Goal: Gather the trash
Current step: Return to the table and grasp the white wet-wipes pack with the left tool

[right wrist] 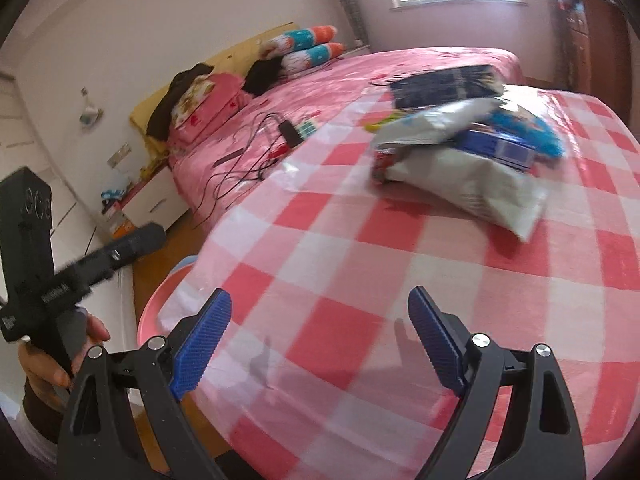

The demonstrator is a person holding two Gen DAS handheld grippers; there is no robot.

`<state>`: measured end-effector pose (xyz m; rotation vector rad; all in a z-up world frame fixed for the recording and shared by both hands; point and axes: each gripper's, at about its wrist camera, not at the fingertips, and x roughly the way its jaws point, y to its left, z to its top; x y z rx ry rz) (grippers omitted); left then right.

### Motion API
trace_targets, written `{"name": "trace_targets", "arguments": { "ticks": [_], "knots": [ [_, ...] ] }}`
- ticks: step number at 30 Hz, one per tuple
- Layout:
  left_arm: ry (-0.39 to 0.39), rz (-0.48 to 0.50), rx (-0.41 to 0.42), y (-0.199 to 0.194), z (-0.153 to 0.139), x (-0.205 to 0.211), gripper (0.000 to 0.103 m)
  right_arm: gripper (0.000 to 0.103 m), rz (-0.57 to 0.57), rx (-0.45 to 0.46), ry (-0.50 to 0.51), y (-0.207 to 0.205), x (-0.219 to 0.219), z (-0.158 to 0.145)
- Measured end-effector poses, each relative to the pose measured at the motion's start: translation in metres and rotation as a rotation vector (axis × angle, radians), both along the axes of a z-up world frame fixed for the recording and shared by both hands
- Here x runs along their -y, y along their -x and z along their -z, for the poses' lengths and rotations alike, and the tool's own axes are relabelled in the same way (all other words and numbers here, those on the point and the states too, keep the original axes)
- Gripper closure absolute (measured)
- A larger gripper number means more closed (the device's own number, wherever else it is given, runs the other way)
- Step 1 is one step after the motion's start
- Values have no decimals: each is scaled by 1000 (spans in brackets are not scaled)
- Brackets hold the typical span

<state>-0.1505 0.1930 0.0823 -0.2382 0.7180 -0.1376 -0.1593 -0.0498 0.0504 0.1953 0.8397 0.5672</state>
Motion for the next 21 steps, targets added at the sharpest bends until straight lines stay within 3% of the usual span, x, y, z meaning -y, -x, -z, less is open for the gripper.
{"name": "trace_targets", "arguments": {
  "ticks": [8, 16, 21],
  "knots": [
    [37, 234, -52, -59, -20, 61, 15, 14, 83, -26, -31, -8, 55, 7],
    [-29, 420, -120, -139, -26, 122, 15, 14, 173, -31, -81, -12, 108, 5],
    [-88, 458, -177, -186, -16, 143, 15, 14, 198, -31, -88, -15, 126, 8]
  ]
}}
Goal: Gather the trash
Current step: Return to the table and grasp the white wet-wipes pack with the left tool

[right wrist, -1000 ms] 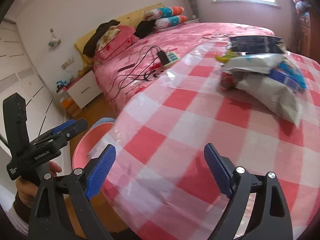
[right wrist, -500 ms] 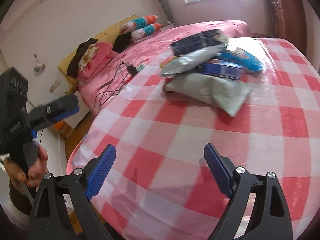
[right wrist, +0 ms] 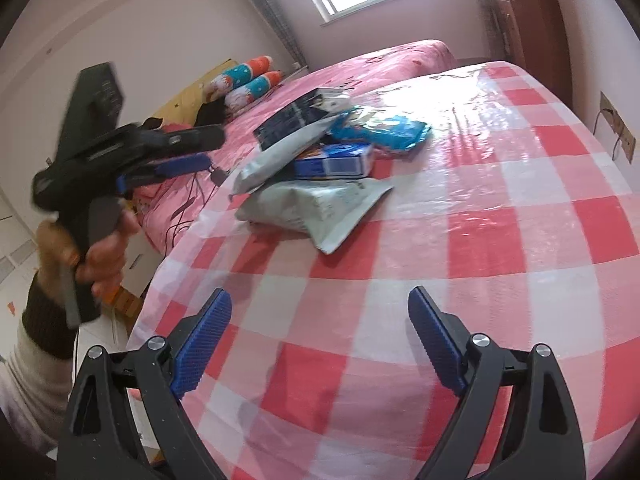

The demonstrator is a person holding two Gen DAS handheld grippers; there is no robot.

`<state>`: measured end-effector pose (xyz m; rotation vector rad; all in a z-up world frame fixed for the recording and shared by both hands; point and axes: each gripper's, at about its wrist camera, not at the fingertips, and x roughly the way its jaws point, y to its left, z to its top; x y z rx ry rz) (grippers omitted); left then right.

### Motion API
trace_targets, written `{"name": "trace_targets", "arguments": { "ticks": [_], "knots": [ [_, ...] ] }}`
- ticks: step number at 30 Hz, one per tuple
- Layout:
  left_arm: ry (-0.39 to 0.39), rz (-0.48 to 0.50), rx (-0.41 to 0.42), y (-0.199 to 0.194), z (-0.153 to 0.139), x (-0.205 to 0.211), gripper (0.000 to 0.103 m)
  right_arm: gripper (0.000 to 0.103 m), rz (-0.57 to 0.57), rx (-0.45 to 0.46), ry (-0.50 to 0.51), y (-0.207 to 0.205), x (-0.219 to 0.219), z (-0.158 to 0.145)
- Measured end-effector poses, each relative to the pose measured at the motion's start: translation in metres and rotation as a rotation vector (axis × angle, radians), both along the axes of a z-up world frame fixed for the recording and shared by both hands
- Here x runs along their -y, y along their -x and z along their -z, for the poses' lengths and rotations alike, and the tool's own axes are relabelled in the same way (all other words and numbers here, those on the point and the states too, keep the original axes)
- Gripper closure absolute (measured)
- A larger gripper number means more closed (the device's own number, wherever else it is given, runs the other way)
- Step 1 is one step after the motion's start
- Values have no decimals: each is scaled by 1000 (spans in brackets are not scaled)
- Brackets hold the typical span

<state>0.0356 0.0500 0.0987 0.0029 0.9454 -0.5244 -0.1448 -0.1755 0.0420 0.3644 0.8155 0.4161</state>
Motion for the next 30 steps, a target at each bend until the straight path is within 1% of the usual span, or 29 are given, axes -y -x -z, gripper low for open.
{"name": "trace_targets", "arguments": {
  "ticks": [2, 6, 10, 15, 16, 17, 21, 23, 27, 30],
  "knots": [
    [-46, -7, -13, -16, 8, 6, 15, 14, 2, -3, -5, -1, 5, 1],
    [-76, 31, -43, -34, 22, 17, 15, 14, 2, -9, -9, -5, 9, 7],
    [-107, 34, -57, -46, 33, 24, 15, 14, 4, -20, -17, -7, 12, 11],
    [-89, 19, -72, -53, 40, 22, 16, 14, 9, -24, -21, -10, 16, 14],
    [-83, 12, -75, -54, 41, 22, 20, 14, 9, -24, -21, -10, 16, 14],
    [-81, 7, -77, -54, 42, 21, 27, 14, 10, -24, -21, -10, 16, 13],
    [-44, -10, -71, -48, 45, 18, 31, 14, 8, -21, -23, -15, 17, 10],
    [-22, -15, -63, -43, 45, 17, 37, 14, 7, -22, -26, -18, 17, 8],
    [4, -23, -42, -30, 46, 17, 43, 14, 6, -26, -36, -26, 19, 5],
    [40, -25, -51, -17, 47, 16, 47, 14, 10, -25, -38, -33, 20, 0]
  ]
}}
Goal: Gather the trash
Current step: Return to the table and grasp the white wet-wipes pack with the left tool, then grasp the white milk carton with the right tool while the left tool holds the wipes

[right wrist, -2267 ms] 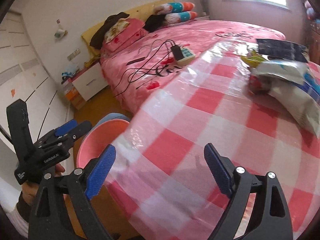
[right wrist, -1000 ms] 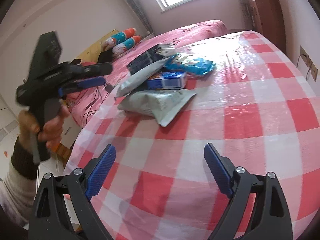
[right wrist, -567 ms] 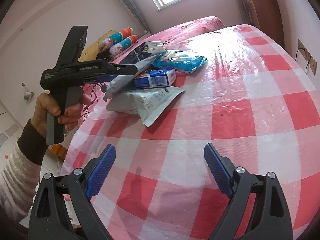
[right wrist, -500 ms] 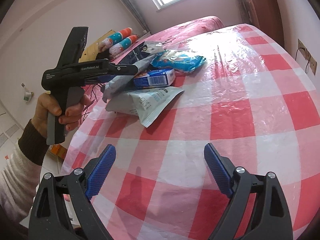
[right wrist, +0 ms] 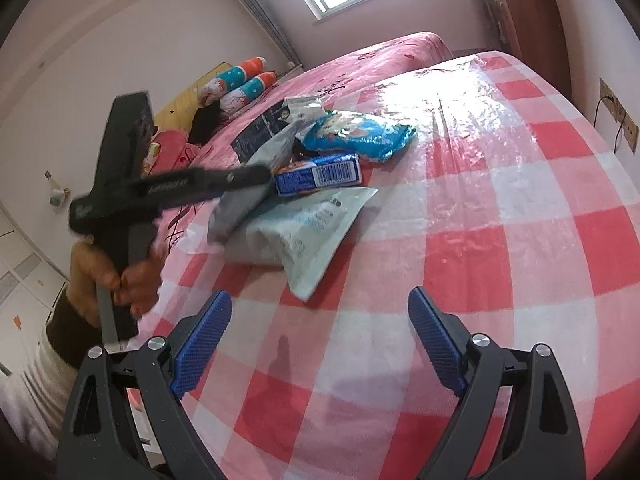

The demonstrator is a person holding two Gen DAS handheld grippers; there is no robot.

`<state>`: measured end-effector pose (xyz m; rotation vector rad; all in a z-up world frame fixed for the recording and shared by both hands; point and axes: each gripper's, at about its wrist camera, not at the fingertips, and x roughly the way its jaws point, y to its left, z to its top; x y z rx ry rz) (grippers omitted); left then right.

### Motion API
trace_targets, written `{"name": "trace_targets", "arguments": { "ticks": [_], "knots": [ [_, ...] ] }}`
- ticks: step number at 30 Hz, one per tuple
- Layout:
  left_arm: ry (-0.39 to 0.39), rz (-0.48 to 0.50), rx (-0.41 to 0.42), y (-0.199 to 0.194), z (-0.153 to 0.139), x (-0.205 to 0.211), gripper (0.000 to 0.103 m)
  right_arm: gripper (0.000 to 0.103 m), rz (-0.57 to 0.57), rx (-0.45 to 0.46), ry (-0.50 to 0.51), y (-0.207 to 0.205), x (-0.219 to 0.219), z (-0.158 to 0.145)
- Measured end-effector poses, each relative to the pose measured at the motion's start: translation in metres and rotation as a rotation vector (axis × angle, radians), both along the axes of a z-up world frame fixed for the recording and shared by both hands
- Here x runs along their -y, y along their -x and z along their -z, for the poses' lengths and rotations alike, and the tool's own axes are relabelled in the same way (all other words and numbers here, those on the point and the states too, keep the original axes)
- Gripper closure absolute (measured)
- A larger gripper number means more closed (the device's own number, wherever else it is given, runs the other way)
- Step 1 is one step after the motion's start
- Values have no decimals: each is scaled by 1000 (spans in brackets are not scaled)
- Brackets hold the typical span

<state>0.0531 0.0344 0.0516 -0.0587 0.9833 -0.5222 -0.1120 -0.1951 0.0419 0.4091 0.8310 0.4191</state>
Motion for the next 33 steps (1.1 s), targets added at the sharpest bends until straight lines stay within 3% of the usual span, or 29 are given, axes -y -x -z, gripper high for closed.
{"name": "trace_targets", "arguments": {
  "ticks": [9, 12, 14, 19, 24, 29, 33],
  "knots": [
    [4, 60, 11, 48, 7, 2, 49, 14, 0, 2, 9, -19, -3, -9],
    [-46, 72, 43, 53, 7, 2, 39, 14, 1, 12, 20, -23, -5, -14],
    [-80, 82, 61, 52, 10, 3, 24, 14, 3, 19, 26, -25, -5, -16],
    [-73, 100, 56, 41, 19, 1, 17, 14, -2, 33, 37, -39, -4, -22],
    [-6, 108, 40, 36, 26, -4, 17, 14, -34, 35, 55, -55, -10, -26],
    [31, 86, 46, 42, 28, -9, 26, 14, -32, 24, 45, -74, -14, -26],
    [47, 50, 49, 47, 29, -11, 29, 14, -59, 67, 123, -89, -32, -36]
  ]
}}
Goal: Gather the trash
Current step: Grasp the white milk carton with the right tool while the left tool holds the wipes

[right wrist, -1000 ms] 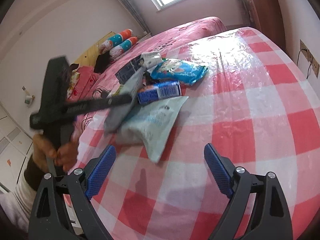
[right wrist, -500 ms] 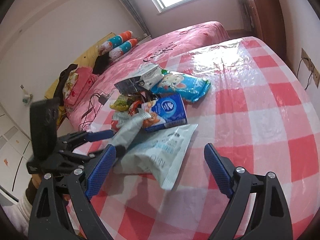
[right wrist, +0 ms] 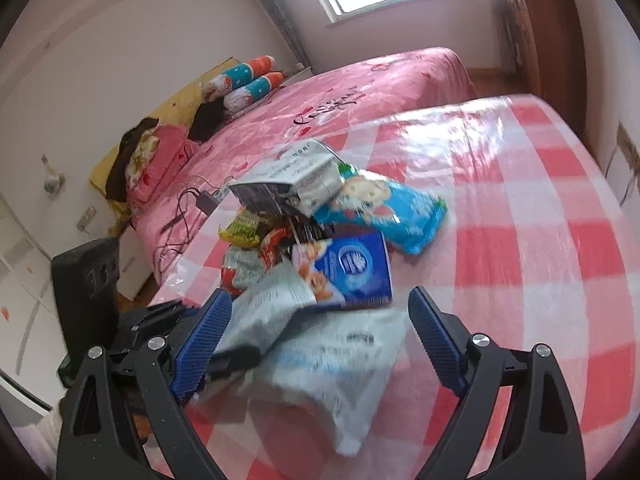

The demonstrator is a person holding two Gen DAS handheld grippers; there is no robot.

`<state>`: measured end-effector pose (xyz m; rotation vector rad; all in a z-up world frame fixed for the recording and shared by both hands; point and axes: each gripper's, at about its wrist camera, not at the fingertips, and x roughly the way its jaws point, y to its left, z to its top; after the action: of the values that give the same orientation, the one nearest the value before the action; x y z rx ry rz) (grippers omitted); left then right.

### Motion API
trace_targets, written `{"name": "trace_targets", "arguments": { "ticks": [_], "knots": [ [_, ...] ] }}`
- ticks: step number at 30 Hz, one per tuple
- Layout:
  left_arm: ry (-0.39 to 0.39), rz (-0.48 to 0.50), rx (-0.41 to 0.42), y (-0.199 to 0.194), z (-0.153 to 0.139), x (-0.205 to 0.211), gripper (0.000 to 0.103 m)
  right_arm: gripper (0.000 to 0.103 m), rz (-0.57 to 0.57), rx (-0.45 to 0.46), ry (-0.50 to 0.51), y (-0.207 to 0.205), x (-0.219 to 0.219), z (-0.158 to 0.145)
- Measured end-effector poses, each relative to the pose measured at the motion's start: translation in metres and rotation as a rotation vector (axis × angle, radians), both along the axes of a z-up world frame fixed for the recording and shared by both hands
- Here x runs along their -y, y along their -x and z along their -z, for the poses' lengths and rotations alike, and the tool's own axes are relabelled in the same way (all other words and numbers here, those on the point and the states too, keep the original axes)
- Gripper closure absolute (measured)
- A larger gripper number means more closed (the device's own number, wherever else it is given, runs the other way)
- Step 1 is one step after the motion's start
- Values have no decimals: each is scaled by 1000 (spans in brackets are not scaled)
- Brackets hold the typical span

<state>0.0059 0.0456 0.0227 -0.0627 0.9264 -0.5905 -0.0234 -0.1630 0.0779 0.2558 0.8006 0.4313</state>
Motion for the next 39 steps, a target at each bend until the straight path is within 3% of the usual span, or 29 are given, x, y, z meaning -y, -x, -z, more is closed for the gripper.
{"name": "trace_targets", "arguments": {
  "ticks": [8, 16, 23, 30, 36, 39],
  "knots": [
    [29, -87, -10, 15, -3, -16, 30, 14, -89, 54, 77, -43, -30, -23],
    [60, -189, 16, 35, -10, -58, 30, 14, -261, 102, 255, -100, -68, -31],
    [57, -260, 9, 42, -5, -85, 30, 14, -414, 32, 350, -136, -100, -8],
    [57, -292, -2, 48, 2, -104, 30, 14, -431, 36, 444, -126, -113, 5],
    [61, -298, 6, 52, 2, -108, 30, 40, -420, 24, 483, -115, -115, 15],
    [63, -305, 7, 54, 4, -109, 30, 40, -403, 31, 496, -105, -117, 22]
  ]
}}
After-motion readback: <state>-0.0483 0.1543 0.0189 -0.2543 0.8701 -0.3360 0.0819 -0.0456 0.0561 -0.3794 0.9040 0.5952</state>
